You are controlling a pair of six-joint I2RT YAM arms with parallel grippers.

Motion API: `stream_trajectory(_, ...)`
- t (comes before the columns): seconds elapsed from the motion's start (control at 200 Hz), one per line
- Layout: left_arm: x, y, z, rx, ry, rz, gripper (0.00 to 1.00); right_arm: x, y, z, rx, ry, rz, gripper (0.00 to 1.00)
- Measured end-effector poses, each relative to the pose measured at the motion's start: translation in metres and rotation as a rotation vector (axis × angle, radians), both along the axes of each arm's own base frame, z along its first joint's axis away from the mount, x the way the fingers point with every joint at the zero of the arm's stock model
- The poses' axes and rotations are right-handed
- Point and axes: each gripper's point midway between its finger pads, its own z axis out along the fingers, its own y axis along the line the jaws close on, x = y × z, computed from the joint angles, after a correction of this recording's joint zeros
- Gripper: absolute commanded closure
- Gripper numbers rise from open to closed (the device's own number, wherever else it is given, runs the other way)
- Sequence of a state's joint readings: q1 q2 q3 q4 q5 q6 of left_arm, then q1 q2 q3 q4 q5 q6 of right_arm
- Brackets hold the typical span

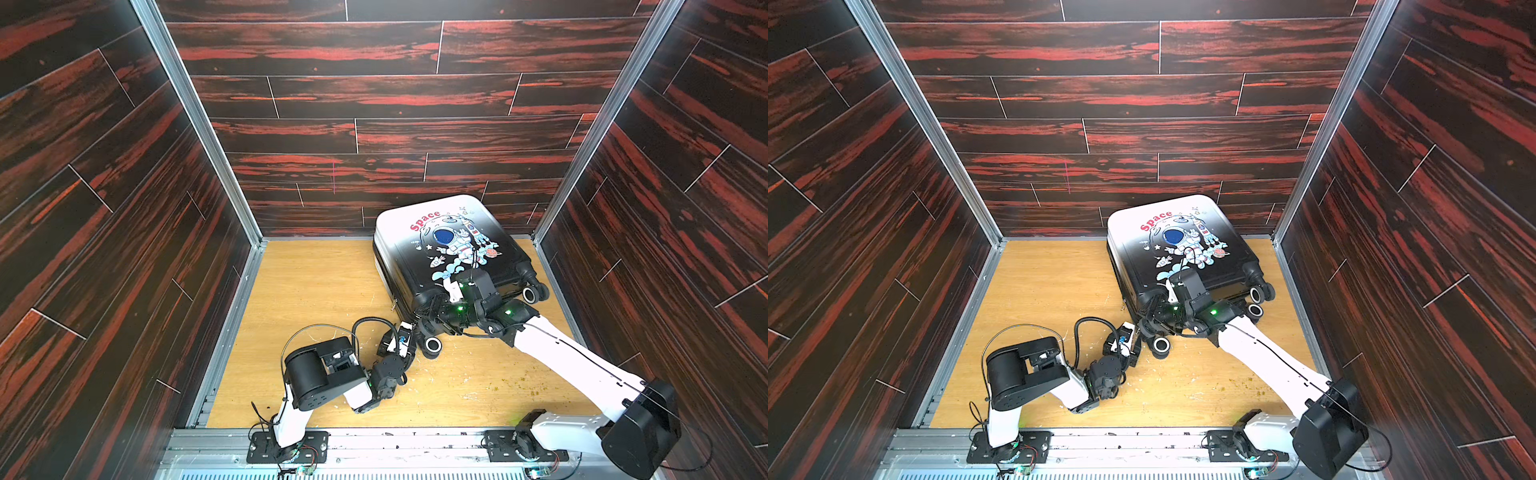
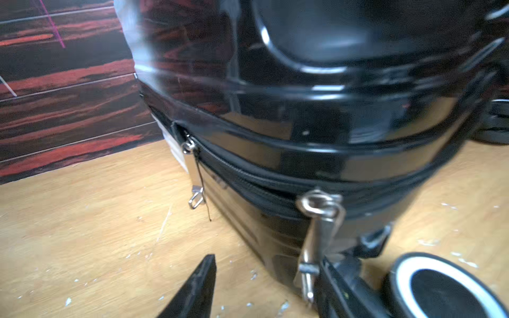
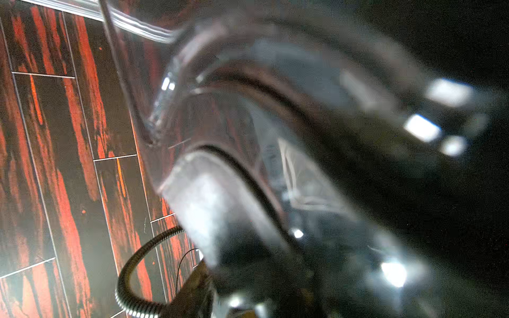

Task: Open the suitcase zippers
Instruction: Unzip the zipper on the suitcase.

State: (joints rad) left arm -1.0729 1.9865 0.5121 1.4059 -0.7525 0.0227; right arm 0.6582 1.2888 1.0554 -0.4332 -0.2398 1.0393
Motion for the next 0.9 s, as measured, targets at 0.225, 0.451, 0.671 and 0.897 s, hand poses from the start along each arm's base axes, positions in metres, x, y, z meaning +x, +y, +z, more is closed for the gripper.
stream_trajectory(0.225,0.0,-0.001,-0.003,0.014,0.002,-0.004,0.4,0.0,0.0,0.0,-0.001,0.0,0.0,0.8)
stream_trajectory(0.451,-0.002,-0.012,-0.004,0.03,0.008,-0.049,0.39,0.0,0.001,-0.001,-0.004,-0.002,-0.001,0.81)
stream_trajectory(0.671,-0.002,-0.027,0.004,0.0,0.0,-0.097,0.39,0.001,0.005,-0.001,0.003,-0.003,-0.008,0.81)
stream_trajectory(0.897,-0.001,-0.025,0.002,0.002,0.005,-0.08,0.53,0.003,0.008,0.0,0.009,-0.008,-0.014,0.82)
